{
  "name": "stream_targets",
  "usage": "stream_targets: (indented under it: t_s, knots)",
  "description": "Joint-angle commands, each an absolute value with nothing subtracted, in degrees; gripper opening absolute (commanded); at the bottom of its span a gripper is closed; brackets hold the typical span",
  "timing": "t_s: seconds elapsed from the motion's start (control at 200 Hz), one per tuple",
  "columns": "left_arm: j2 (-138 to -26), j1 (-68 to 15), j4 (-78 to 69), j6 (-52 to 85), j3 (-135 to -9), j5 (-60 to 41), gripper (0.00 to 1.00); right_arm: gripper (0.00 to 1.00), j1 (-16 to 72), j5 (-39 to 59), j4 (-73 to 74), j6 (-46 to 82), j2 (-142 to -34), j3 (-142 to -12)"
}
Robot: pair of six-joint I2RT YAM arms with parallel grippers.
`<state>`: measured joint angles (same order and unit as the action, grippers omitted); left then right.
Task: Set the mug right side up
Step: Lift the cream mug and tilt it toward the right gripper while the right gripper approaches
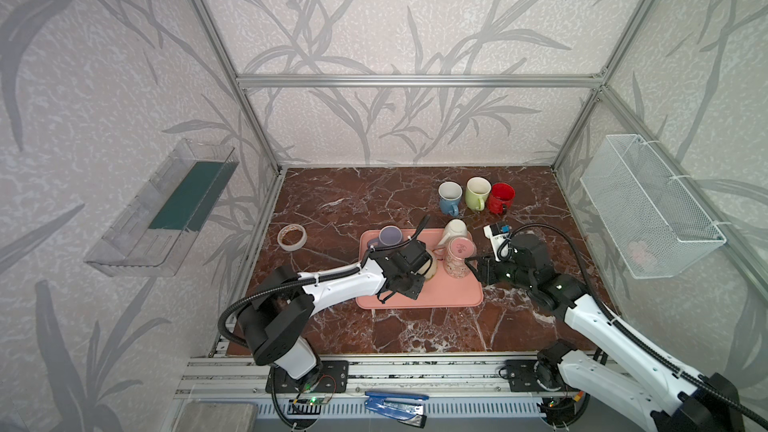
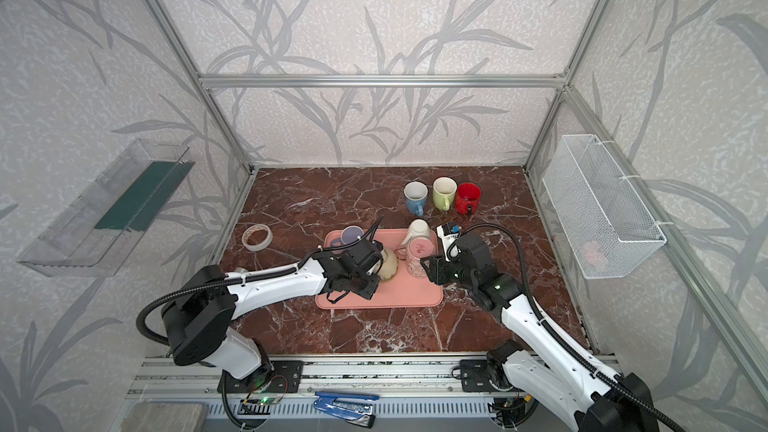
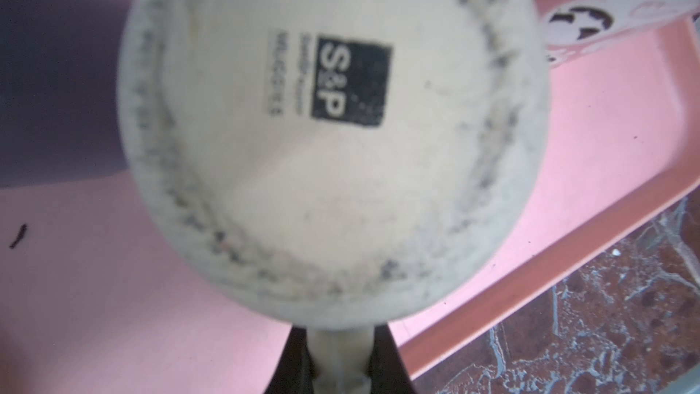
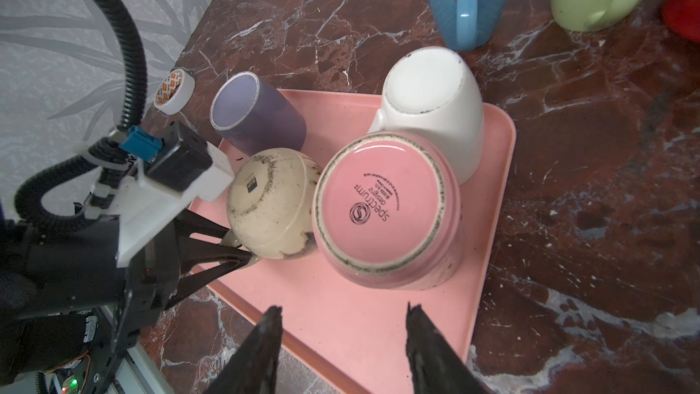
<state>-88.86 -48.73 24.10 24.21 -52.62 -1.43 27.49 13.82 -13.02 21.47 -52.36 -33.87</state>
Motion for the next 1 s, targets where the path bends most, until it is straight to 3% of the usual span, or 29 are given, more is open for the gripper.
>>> stream_targets:
  t_s: [0.0,0.345,0.59,0.995]
  knots:
    - [-83.0,-45.9,18.3,28.3,-50.4,-5.8,0.00,0.53,27.4,14.9,-11.4,22.0,-52.1,-33.5]
    - [-70.5,-41.1,9.0,33.7,-44.1,-9.9,0.00,0.53,27.4,17.7,-9.9,23.0,-52.4,-33.6]
    - [-68.3,-40.3,7.7,34.5,-44.0,-12.2,0.00,0.53,27.4,19.0,-9.6,23.4,-52.2,-33.8]
    - [-64.2,-37.0,-0.5,38.9,-46.6,-18.1,0.00,0.58,27.4,33.1,2.7,30.1,-54.2,-32.0]
